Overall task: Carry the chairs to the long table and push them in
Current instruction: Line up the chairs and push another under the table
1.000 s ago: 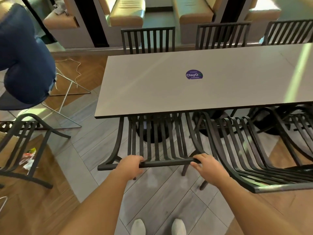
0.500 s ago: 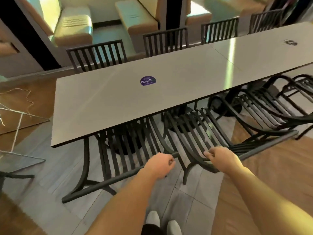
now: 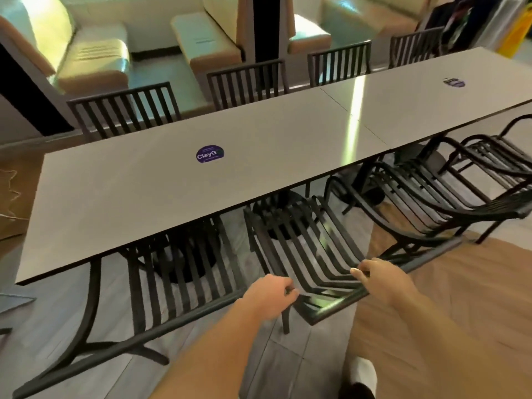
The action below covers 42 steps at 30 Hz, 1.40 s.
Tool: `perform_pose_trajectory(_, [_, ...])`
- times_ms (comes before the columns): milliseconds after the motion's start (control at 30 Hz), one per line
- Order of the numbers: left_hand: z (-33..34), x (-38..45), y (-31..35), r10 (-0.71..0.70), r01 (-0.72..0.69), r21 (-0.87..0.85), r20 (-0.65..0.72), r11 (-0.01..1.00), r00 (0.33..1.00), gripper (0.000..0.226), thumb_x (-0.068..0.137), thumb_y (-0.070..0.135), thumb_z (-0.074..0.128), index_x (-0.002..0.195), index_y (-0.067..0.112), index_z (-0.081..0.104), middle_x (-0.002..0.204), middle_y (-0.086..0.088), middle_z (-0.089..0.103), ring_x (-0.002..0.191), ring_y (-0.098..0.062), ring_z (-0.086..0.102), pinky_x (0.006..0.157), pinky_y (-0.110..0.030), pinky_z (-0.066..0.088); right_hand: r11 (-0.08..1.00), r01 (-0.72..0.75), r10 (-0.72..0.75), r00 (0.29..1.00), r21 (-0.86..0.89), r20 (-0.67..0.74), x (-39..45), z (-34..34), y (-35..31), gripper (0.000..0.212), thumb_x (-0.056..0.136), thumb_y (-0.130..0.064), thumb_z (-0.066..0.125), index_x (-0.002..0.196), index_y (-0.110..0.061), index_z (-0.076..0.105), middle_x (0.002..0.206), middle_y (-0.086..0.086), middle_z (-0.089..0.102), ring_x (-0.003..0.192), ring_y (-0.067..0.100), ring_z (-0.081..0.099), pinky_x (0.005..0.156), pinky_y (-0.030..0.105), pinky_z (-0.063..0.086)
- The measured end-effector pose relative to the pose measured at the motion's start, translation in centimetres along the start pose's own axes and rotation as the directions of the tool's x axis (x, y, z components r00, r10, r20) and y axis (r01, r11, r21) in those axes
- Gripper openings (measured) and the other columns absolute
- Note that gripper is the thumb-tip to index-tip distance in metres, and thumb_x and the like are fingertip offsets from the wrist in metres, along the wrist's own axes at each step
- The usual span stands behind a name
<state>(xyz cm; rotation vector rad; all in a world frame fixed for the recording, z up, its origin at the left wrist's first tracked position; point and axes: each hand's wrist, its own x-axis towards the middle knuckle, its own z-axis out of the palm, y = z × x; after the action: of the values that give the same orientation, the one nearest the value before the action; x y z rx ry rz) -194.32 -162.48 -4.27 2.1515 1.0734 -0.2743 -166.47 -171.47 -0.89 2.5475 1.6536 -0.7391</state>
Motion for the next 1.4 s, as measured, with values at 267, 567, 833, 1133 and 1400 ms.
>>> perform_pose_trajectory(267, [6.2,4.3,10.4,-0.258,0.254,-0.179,0.0,0.951,0.966,0.06,0.095,0.073,0.045,0.137,0.032,0.059,0.123,0.003,0.066,0.105,-0.02,0.064,0.087,-0.038,0.054,0.977,0.176,-0.141,0.958,-0.122,0.248,5.8,-2.8,12.4,0.055,0.093,-0.071,0.053,0.128,-0.03,0.062,0.118,-0.005,0.061,0.105,0.014,0.06,0.092,0.034,0.052])
perform_pose_trajectory(567, [10.2,7.7,14.8,-0.453,0.453,-0.012,0.004,0.891,0.891,0.036,0.102,0.036,0.047,0.137,0.033,0.054,0.123,-0.005,0.064,0.108,-0.029,0.063,0.09,-0.041,0.053,0.897,0.35,-0.276,0.92,-0.268,0.279,10.7,-1.3,19.1,0.043,0.087,-0.064,0.062,0.124,-0.04,0.06,0.12,-0.011,0.062,0.114,0.014,0.056,0.1,0.033,0.048])
perform_pose_trajectory(833, [11.4,9.9,13.3,-0.496,0.485,0.145,0.053,0.863,0.867,0.064,0.1,0.006,0.047,0.152,0.043,0.039,0.134,-0.006,0.057,0.118,-0.031,0.061,0.097,-0.044,0.052,0.898,0.288,-0.247,0.955,-0.333,0.162,11.9,0.4,19.4,0.024,0.096,-0.043,0.06,0.118,-0.037,0.067,0.126,-0.01,0.064,0.119,0.014,0.057,0.108,0.032,0.039])
perform_pose_trajectory(1133, [8.9,13.4,10.8,-0.577,0.578,0.003,0.056,0.816,0.815,0.044,0.104,0.026,0.04,0.144,0.042,0.049,0.12,-0.007,0.061,0.098,-0.027,0.055,0.078,-0.033,0.044,0.889,0.295,-0.235,0.951,-0.351,0.204,16.6,-0.3,18.1,0.027,0.099,-0.027,0.054,0.122,-0.035,0.065,0.126,-0.009,0.062,0.118,0.016,0.053,0.104,0.035,0.038])
perform_pose_trajectory(1400, [6.9,16.9,10.7,-0.6,0.602,-0.015,0.059,0.798,0.797,0.059,0.101,0.019,0.04,0.148,0.055,0.037,0.133,-0.007,0.059,0.115,-0.031,0.059,0.091,-0.036,0.049,0.882,0.331,-0.264,0.937,-0.337,0.23,21.0,-1.8,18.5,0.036,0.095,-0.032,0.061,0.131,-0.037,0.059,0.129,-0.009,0.061,0.123,0.018,0.052,0.11,0.039,0.036])
